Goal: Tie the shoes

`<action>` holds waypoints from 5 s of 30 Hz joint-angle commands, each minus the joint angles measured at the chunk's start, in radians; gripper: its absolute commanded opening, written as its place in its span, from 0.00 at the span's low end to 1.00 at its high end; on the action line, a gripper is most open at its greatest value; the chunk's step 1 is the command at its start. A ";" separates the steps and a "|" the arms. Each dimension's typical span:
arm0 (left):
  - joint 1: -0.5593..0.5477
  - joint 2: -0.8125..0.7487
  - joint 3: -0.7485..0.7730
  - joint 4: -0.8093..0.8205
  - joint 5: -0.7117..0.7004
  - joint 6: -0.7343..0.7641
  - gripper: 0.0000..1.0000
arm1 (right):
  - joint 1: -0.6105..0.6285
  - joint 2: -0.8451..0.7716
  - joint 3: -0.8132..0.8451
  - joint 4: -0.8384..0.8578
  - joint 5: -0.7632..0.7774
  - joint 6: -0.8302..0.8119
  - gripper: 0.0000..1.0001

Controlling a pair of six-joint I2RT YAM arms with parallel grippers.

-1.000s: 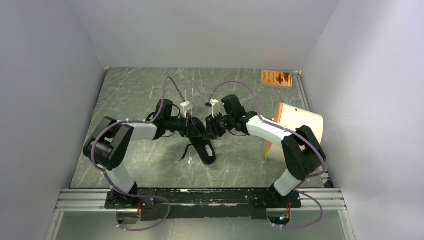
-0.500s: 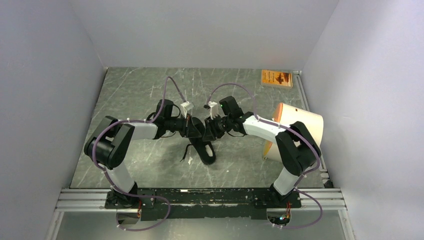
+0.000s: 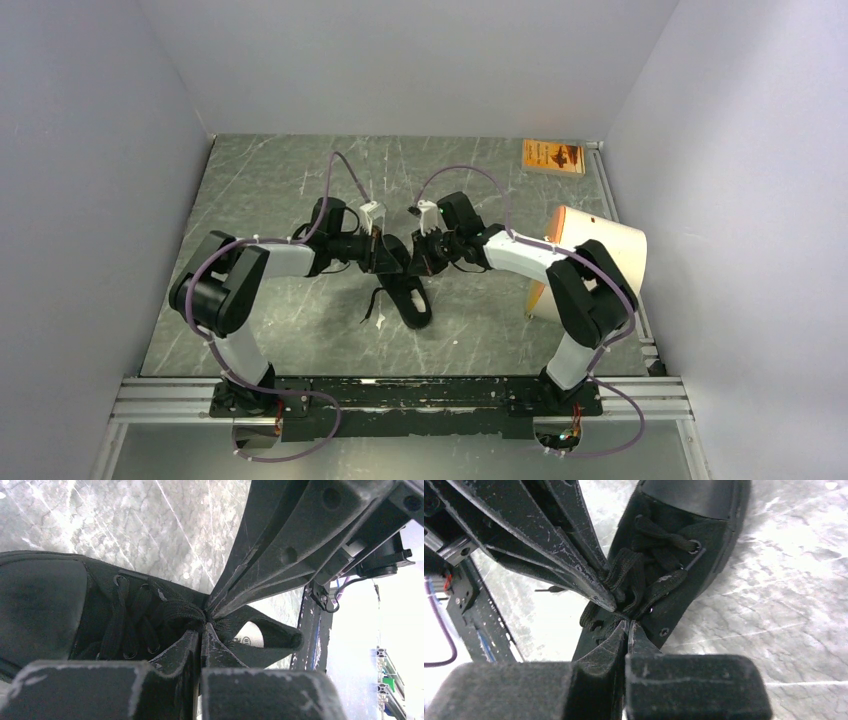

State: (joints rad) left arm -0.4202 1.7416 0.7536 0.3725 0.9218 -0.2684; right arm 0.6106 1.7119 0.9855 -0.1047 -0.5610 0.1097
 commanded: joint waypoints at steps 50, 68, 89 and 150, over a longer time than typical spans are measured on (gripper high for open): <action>0.023 0.066 0.046 0.034 0.037 -0.027 0.05 | 0.021 -0.020 0.068 -0.080 0.114 0.001 0.26; 0.023 -0.002 0.024 -0.068 0.029 0.031 0.19 | 0.003 -0.048 0.243 -0.415 0.124 0.112 0.00; 0.020 -0.217 -0.180 0.004 -0.169 -0.045 0.45 | -0.117 0.014 0.407 -0.767 -0.065 0.121 0.00; -0.118 -0.629 -0.353 -0.715 -0.779 -0.554 0.05 | -0.204 0.102 0.219 -0.445 0.944 0.375 0.00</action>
State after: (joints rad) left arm -0.5350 1.1046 0.3973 -0.2577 0.1898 -0.8307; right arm 0.4206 1.8378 1.2236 -0.5953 0.3180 0.4969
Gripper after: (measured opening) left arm 0.054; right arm 0.008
